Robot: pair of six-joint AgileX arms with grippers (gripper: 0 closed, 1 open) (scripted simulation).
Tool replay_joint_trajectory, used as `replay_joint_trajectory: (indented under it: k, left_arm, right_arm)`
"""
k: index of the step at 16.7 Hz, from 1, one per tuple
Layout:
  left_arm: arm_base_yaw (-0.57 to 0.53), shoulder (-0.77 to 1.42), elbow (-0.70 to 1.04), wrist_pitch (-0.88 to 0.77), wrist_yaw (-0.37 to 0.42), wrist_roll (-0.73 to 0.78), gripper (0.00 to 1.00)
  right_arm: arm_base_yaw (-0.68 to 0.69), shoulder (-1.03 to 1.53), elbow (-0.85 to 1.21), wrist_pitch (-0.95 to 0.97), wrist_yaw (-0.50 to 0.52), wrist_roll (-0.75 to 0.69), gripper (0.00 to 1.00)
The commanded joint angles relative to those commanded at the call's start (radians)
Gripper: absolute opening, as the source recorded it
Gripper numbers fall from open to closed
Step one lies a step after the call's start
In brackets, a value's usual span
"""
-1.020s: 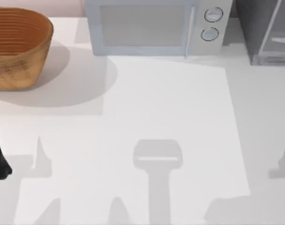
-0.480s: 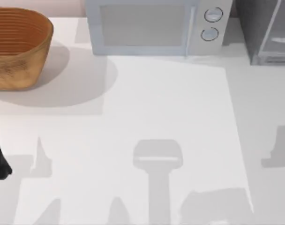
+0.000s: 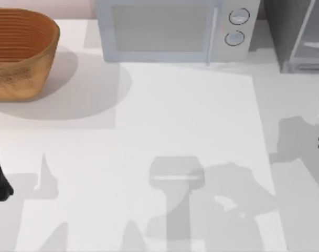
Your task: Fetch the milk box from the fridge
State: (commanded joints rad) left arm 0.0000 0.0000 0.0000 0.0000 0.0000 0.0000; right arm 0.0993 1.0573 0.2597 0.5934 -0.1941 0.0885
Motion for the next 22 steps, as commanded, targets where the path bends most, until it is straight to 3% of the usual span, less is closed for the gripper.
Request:
replay_joint_trajectory:
  k: [6, 11, 16, 22]
  left_arm:
    - [0.0, 0.0, 0.0, 0.0, 0.0, 0.0, 1.0]
    - [0.0, 0.0, 0.0, 0.0, 0.0, 0.0, 1.0]
    - [0.0, 0.0, 0.0, 0.0, 0.0, 0.0, 1.0]
    - [0.0, 0.0, 0.0, 0.0, 0.0, 0.0, 1.0]
  right_arm:
    - [0.079, 0.631, 0.141, 0.394, -0.137, 0.031, 0.0]
    - [0.137, 1.007, 0.307, 0.726, -0.228, -0.003, 0.0]
    - [0.168, 1.183, 0.447, 0.936, -0.273, -0.063, 0.0]
    - [0.165, 1.191, 0.456, 0.947, -0.275, -0.066, 0.0]
